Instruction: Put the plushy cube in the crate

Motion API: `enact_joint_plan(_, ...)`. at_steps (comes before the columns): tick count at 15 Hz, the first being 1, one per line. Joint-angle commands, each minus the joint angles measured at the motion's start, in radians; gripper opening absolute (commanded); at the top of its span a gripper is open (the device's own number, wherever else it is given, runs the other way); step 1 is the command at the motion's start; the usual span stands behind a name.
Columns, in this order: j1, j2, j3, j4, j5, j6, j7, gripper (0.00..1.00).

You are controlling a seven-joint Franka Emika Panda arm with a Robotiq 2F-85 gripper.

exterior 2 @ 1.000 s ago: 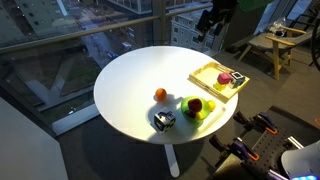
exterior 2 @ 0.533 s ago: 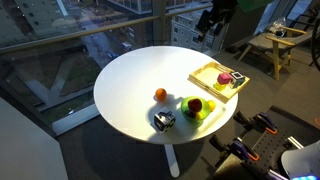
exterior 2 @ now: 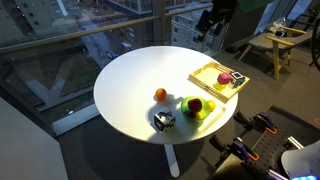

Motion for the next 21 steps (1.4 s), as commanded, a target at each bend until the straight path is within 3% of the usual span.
enact_joint_plan(1,0.015,0.001,-0.014,0.002,-0.006,-0.003,0.004,1.0)
enact_joint_plan(14,0.02,0.062,-0.015,0.067,0.008,-0.016,0.003,1.0)
enact_joint_plan(21,0.037,0.133,-0.025,0.142,0.063,-0.078,-0.021,1.0)
